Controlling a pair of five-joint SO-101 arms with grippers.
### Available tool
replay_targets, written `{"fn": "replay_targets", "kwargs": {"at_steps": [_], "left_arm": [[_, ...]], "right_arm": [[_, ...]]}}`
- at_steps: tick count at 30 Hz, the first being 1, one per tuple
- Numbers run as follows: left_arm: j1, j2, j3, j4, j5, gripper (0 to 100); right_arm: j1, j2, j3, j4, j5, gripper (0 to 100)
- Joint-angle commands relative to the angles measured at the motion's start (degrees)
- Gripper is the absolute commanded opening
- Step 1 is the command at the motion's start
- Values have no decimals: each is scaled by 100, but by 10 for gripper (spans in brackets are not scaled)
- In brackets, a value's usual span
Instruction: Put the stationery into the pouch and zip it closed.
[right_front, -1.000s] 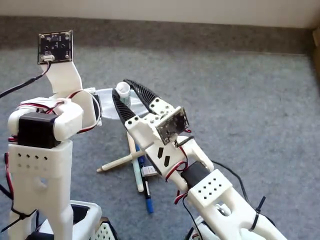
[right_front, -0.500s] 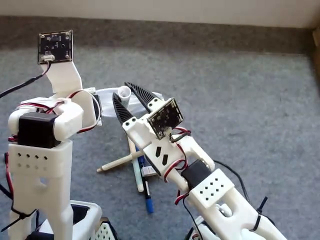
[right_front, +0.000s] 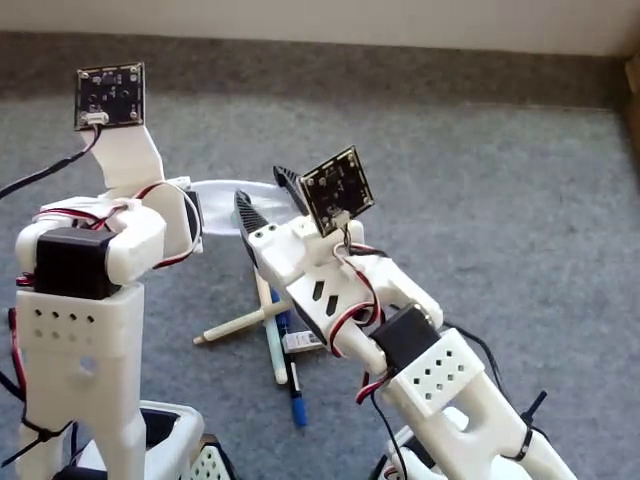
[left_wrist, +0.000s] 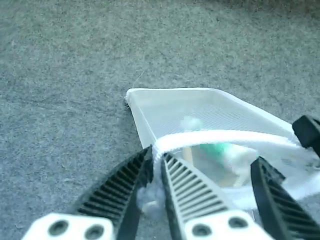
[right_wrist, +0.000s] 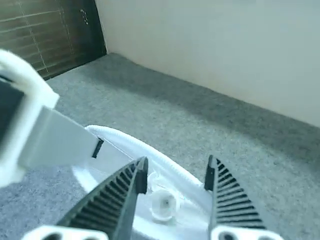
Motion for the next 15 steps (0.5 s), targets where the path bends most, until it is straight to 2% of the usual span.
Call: {"fn": "replay_targets", "kwargs": {"at_steps": [1, 10, 15], "left_arm": [[-92, 57, -22, -211, 44, 7], [-101, 57, -22, -185, 44, 7], [-295, 48, -22, -220, 44, 7]], "right_arm": [[-31, -84, -400, 84, -88, 193], [-4, -84, -426, 119, -70, 192], [4, -84, -963, 989, -70, 192]]}}
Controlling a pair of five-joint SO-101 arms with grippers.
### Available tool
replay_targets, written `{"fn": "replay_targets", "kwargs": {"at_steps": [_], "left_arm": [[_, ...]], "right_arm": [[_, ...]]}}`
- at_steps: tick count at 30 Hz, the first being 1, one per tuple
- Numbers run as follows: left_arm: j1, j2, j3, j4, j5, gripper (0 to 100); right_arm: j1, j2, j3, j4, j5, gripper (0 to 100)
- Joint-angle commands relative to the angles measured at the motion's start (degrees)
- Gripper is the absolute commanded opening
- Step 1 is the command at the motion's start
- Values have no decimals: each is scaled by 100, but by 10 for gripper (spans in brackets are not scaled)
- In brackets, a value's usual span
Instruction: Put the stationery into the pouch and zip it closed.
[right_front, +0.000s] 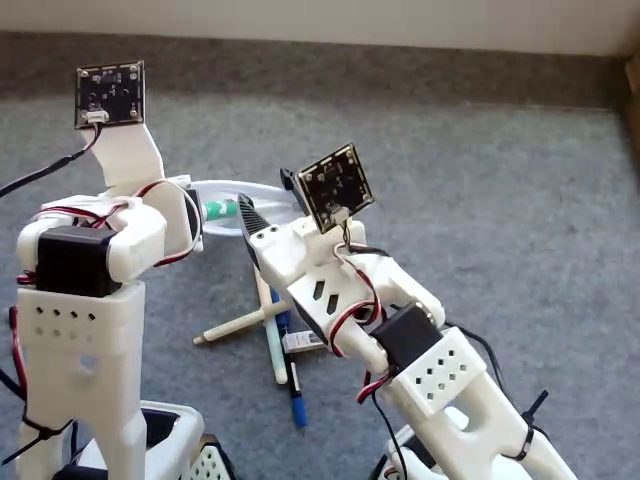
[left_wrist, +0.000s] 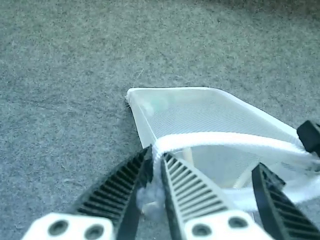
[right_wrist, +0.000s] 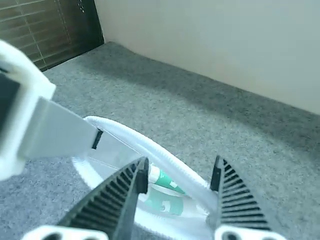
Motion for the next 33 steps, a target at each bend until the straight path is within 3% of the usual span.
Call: {"fn": "replay_targets", "kwargs": {"at_steps": [1, 8, 23, 33], "left_arm": [[-356, 4, -31, -167, 44, 7], [-549, 4, -31, -167, 44, 7], [-857, -4, -75, -132, 44, 7], [-866, -4, -84, -123, 44, 7]], "right_arm": [[4, -84, -884, 752, -35, 192], [13, -84, -1851, 2088, -35, 192], [31, -84, -2774, 3705, -35, 192], [857, -31, -3231, 4567, -18, 192]]}}
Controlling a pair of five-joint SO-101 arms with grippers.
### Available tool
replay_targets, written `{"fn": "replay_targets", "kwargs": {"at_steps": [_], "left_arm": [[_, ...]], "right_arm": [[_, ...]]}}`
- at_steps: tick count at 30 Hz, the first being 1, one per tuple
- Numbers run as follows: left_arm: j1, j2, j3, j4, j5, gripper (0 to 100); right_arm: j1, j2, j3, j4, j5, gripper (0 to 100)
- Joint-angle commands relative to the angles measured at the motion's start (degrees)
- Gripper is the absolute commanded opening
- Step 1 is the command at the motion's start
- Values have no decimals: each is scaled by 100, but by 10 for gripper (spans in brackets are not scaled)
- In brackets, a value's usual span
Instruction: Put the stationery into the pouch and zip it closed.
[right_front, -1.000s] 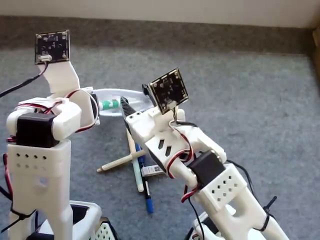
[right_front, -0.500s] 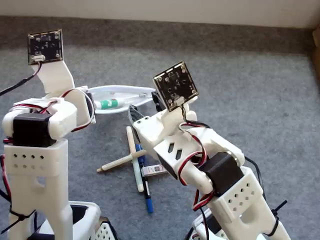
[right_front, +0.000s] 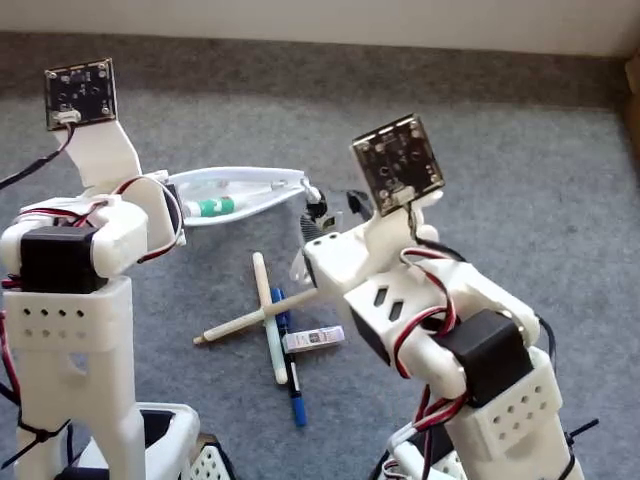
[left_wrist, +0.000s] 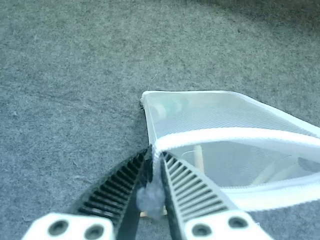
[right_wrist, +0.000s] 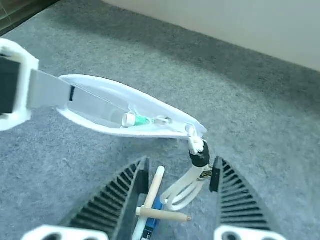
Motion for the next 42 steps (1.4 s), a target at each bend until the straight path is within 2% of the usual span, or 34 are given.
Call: {"fn": "replay_targets", "kwargs": {"at_steps": [1, 6, 14, 18, 24, 28, 36, 42], "left_arm": [[-154, -13, -84, -97, 35, 7], [-629, -119, -154, -97, 35, 7], [-1305, -804, -154, 70, 35, 7], [-1464, -848, -136, 70, 0, 7], [-1455, -831, 215, 18, -158, 7], [-1455, -848, 321, 18, -167, 7], [-1455, -848, 400, 18, -167, 7], [-1455, -848, 514, -53, -176, 7]], "right_arm": [[259, -22, -338, 207, -9, 192], [505, -4, 75, 295, -9, 192], [479, 4, 1262, 92, -62, 192], [426, 4, 2000, -505, -677, 192], [-198, 13, 2519, -629, -1547, 192], [-514, 207, 2510, -620, -2101, 192], [-611, 1938, 1868, -637, -3297, 194], [-611, 2721, 1393, -646, -3684, 194]]}}
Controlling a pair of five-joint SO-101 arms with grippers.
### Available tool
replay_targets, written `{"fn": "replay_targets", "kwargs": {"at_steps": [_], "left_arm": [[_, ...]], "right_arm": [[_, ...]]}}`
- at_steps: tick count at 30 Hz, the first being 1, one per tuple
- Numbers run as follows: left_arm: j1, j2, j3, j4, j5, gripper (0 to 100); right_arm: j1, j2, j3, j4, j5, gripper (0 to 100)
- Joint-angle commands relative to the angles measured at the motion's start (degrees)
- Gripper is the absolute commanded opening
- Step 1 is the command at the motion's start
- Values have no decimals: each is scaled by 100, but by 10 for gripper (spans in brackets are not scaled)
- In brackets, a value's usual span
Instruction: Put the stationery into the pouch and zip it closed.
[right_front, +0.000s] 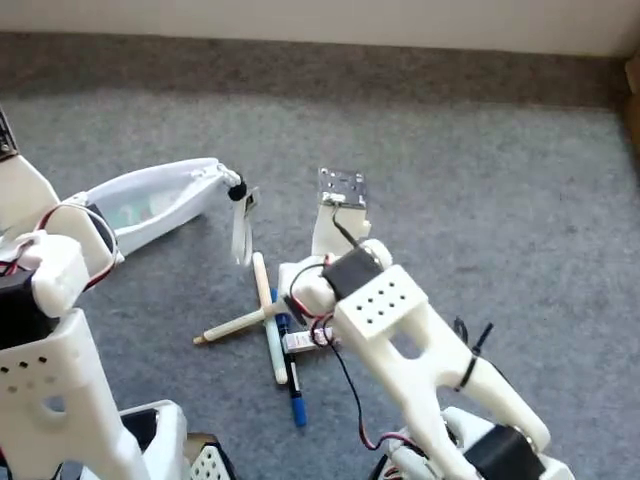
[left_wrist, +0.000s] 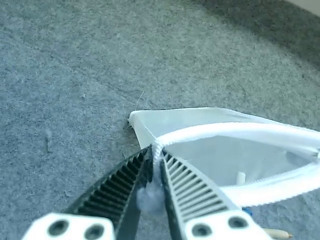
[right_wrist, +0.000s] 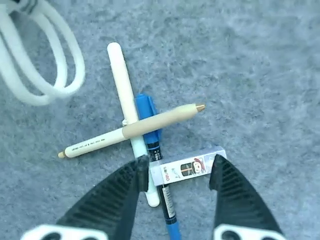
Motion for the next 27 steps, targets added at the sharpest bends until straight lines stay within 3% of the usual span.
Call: {"fn": "replay_targets", "kwargs": {"at_steps": [1, 11, 27], "left_arm": [[-48, -40, 66, -132, -62, 7], [-40, -40, 110, -141, -79, 7], [-40, -40, 119, -141, -167, 7]], "right_arm": [[-66, 233, -549, -180, -299, 194], [-48, 1218, -602, -1182, -756, 194], [198, 2105, -576, -1886, -791, 191]]}}
